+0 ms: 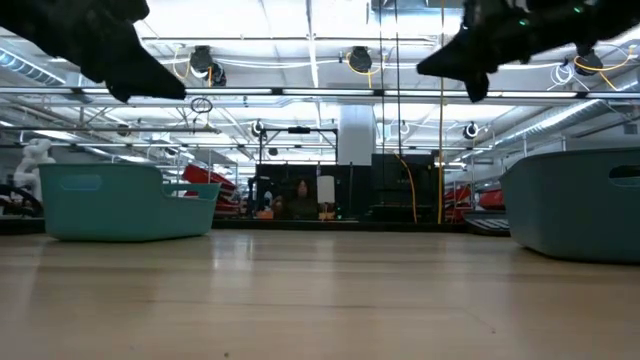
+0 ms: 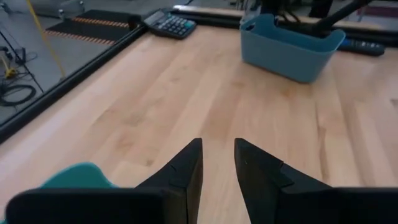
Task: Sort batteries
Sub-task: Return to Home Position
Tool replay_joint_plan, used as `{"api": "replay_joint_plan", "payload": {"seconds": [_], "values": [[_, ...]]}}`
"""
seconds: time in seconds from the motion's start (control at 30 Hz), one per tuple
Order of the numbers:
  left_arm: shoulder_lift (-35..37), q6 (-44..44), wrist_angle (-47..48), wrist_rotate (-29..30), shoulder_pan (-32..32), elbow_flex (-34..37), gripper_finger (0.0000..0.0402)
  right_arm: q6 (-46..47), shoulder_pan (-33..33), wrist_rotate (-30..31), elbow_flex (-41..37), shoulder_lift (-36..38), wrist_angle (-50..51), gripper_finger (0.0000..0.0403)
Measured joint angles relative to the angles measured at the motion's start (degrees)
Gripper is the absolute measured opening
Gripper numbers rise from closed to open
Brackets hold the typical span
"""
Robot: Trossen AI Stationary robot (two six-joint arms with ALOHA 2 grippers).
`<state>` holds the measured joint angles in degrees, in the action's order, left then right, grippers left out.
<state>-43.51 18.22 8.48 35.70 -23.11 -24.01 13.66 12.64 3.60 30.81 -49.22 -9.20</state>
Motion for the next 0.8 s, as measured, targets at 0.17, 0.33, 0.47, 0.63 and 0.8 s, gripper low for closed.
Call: {"api": "replay_joint_plan", "payload": {"seconds": [0.17,0.33,0.47,0.63,0.8], "values": [[0.3,-0.1,-1.2,3.1,-0.9,0.0,0.0102,0.7,1.3,-0.7,-8.6,8.0,-6.3,0.0005],[0.3,-2.1,-2.3,5.5,-1.0,0.0,0.0102,-0.7,1.5,-0.1,-16.4,14.3,-14.2,0.0001],[0.4,-4.0,-2.8,5.3,-1.0,0.3,0.0102,-2.2,1.7,2.4,-22.4,17.9,-19.6,0.0001],[2.5,-6.8,-8.4,3.1,-1.0,4.3,0.0102,-2.6,2.9,2.6,-28.1,20.3,-26.8,0.0001],[6.7,-6.2,-19.0,1.9,-1.0,12.5,0.0102,-3.6,3.5,2.4,-30.0,21.3,-28.8,0.0000]]}}
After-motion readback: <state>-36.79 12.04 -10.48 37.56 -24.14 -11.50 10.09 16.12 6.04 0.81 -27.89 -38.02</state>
